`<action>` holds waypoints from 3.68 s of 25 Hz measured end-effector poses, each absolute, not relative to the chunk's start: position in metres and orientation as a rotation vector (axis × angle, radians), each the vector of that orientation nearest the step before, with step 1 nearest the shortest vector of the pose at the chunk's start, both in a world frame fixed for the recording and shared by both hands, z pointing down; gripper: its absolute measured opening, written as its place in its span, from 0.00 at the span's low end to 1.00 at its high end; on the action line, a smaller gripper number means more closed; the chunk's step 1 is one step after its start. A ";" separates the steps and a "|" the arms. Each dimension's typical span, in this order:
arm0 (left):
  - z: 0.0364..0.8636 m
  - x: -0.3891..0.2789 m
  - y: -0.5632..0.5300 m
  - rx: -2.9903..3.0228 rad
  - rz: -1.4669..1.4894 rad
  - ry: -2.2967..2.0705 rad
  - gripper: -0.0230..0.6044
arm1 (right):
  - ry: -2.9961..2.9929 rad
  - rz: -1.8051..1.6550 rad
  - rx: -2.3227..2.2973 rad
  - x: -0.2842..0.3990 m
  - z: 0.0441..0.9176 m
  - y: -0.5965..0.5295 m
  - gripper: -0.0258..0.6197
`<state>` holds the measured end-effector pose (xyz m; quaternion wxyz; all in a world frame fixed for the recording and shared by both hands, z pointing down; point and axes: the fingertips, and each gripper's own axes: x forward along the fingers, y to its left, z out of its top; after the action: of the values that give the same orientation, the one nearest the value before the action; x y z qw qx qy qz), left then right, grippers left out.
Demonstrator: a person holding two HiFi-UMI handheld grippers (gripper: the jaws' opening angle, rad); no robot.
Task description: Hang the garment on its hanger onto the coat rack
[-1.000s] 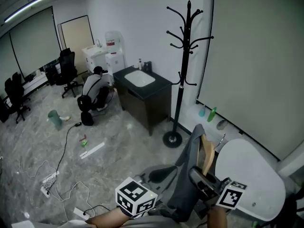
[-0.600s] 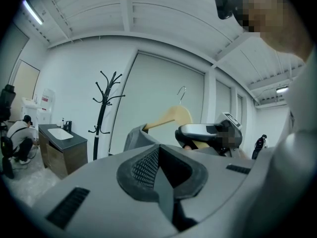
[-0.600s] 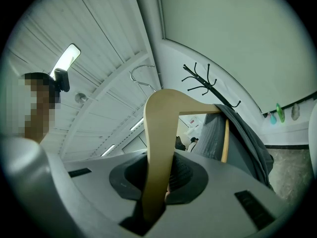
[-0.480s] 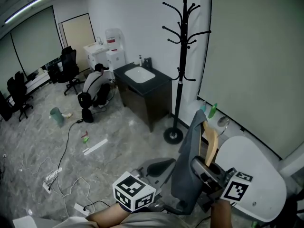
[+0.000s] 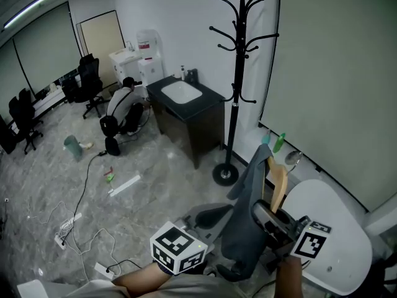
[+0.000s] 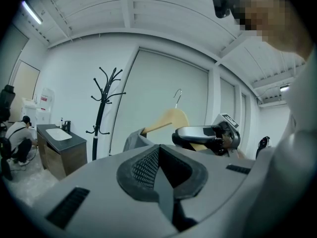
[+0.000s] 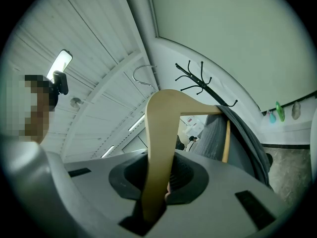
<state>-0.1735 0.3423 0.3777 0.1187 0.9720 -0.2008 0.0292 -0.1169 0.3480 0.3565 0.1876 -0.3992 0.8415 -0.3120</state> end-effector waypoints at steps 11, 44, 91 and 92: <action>0.382 -0.122 0.200 2.879 0.073 -0.477 0.04 | 2.341 -0.909 -1.212 -0.066 0.374 0.225 0.13; 0.367 0.105 -0.154 2.862 0.082 -0.606 0.04 | 2.623 -0.921 -0.986 0.168 0.368 -0.124 0.13; 0.374 0.140 -0.323 2.795 0.126 -0.856 0.04 | 3.122 -1.103 -0.211 0.156 0.422 -0.396 0.13; 0.376 0.139 -0.323 2.794 0.125 -0.857 0.04 | 3.134 -1.092 -0.218 0.155 0.425 -0.397 0.13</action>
<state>0.1390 -0.3229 0.3756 0.1080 0.9495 -0.2913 0.0425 0.1545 -0.3974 0.4252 -0.0919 -0.0651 0.9383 -0.3268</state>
